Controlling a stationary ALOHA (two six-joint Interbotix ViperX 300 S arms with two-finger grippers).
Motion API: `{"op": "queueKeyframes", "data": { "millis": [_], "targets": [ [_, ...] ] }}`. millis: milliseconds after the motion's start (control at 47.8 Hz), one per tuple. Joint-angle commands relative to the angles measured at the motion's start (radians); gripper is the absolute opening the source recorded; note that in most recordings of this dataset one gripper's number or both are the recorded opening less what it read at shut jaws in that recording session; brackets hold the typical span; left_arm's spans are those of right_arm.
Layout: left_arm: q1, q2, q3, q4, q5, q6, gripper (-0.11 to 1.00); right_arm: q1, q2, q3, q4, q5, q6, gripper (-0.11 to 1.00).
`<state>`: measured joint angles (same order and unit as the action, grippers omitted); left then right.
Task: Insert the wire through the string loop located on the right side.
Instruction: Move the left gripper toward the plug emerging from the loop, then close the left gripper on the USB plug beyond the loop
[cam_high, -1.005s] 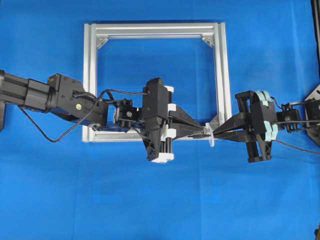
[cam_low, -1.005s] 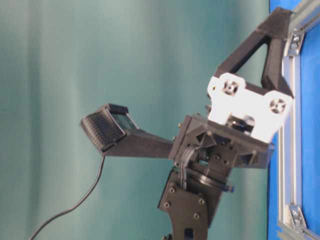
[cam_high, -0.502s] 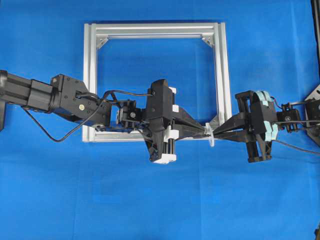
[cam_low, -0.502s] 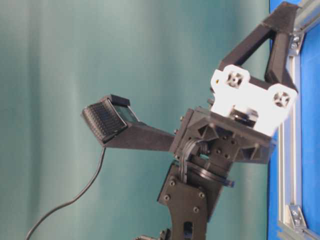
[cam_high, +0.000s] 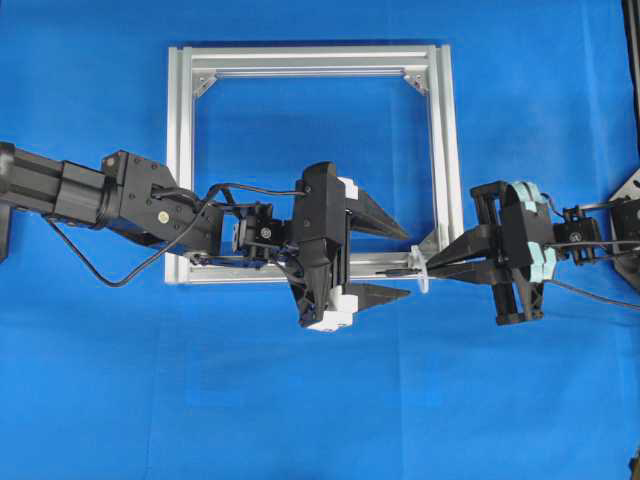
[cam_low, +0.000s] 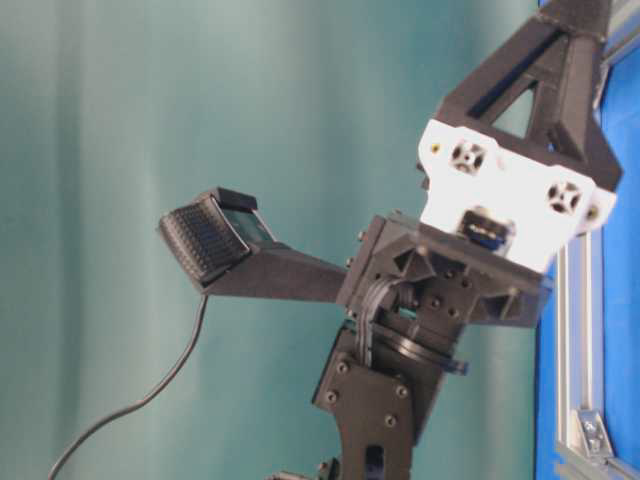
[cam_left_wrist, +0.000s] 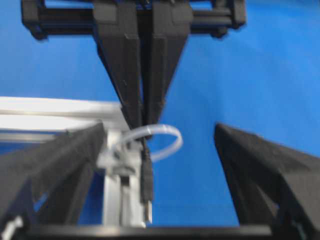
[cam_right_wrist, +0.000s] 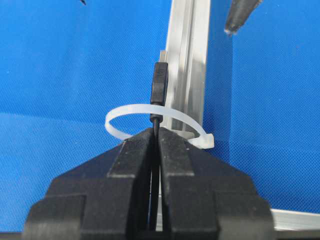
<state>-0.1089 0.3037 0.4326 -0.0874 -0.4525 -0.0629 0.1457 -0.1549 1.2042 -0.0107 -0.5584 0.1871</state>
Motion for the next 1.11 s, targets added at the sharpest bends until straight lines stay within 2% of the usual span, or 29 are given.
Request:
{"op": "queueKeyframes", "data": {
  "millis": [0, 251, 544, 1088],
  "targets": [
    [-0.003, -0.015, -0.023, 0.002, 0.002, 0.000, 0.83, -0.002, -0.006, -0.017, 0.002, -0.009, 0.000, -0.04],
    [-0.003, 0.015, -0.026, 0.002, 0.021, -0.002, 0.84, -0.002, -0.006, -0.017, 0.002, -0.011, 0.000, -0.04],
    [-0.006, 0.126, -0.066, 0.002, -0.002, -0.006, 0.84, -0.002, -0.008, -0.017, 0.000, -0.009, 0.000, -0.04],
    [-0.011, 0.129, -0.066, 0.002, 0.003, -0.005, 0.83, -0.002, -0.008, -0.017, 0.000, -0.008, 0.000, -0.04]
  ]
}}
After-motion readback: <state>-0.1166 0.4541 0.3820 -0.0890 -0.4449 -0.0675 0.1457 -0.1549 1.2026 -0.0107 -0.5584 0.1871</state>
